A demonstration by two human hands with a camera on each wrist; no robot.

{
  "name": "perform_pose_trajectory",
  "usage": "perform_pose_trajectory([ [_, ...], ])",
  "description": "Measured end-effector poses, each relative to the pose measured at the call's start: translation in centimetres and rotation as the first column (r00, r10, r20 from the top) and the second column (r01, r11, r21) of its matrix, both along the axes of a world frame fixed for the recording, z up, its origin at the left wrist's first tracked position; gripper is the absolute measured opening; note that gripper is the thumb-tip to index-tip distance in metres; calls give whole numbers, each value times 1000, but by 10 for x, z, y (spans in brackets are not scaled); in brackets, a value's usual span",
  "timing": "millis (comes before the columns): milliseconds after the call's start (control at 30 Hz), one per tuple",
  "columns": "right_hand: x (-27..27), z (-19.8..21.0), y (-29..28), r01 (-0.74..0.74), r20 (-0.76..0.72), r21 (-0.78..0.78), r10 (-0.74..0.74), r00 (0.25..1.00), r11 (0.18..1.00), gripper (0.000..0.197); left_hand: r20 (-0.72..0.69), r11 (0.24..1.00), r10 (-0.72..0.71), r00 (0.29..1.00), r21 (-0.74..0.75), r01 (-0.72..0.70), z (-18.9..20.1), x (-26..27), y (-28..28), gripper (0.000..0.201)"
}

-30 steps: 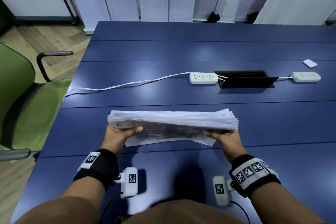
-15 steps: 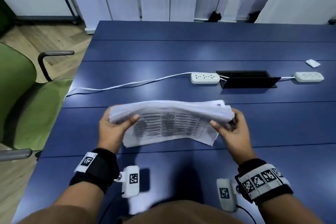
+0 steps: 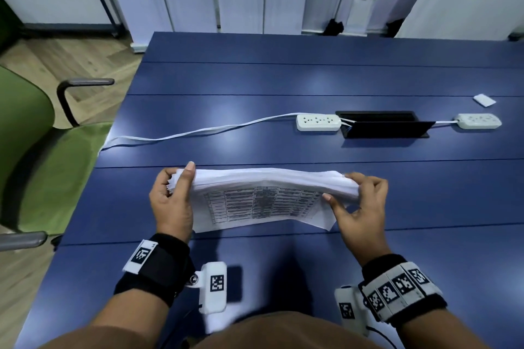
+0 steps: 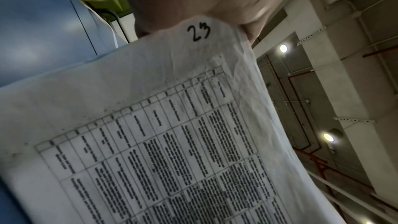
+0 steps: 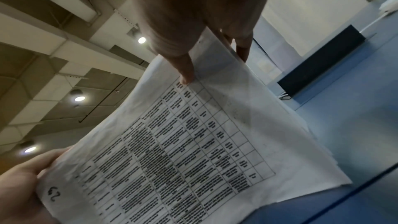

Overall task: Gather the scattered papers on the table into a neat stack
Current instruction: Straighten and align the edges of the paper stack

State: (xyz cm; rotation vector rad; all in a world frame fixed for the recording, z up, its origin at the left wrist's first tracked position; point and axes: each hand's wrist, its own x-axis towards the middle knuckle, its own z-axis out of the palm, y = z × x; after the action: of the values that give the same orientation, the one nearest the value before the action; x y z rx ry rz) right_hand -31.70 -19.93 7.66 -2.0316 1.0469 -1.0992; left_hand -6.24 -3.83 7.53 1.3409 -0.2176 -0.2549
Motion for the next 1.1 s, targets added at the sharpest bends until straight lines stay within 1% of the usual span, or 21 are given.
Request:
perform_pose_trajectory([
  [33,0,-1,1,18,18,22,-19,1000,1000,49,-6,1000,6,1000,-5,-6,-1,1,0,23],
  [100,2,0,5,1,25,-13,0,1000,1000,56,-10,1000,3,1000,-23,-3,1,1,0,21],
  [167,4,5,8,-65,-11,-75,65,998,995,69,13,1000,-5,1000,-20,5,2,-3,-1,26],
  [233,6,12,9,-112,-81,-91,105,991,990,72,31,1000,12,999,2,-12,4,-8,-2,34],
  [333,6,25,5,-118,-201,-89,98,975,989,60,35,997,73,997,20,-74,5,-9,-5,38],
  [400,6,33,1,-131,-212,-29,122,970,991,39,63,994,110,992,22,-111,4,-6,-6,31],
  [467,8,37,-3,-143,-177,12,143,974,990,14,93,992,121,988,27,-124,3,-4,-7,25],
  [500,9,37,-4,-149,-152,13,149,977,989,9,103,991,123,987,33,-127,3,-3,-7,24],
  [633,11,28,-2,-124,-8,-51,123,992,991,18,122,991,114,986,51,-121,2,-3,-5,16],
  [833,7,14,-6,-61,148,-51,68,987,997,12,99,990,120,988,60,-126,2,-2,-6,16],
  [1000,7,7,0,19,206,-60,-7,978,998,11,112,986,146,983,64,-153,3,-2,-10,20],
  [1067,7,6,2,-28,183,-86,43,982,996,17,136,984,157,978,65,-166,4,-4,-13,23],
  [1100,5,6,1,-74,131,-105,88,988,992,26,142,983,159,977,64,-170,4,-5,-14,26],
])
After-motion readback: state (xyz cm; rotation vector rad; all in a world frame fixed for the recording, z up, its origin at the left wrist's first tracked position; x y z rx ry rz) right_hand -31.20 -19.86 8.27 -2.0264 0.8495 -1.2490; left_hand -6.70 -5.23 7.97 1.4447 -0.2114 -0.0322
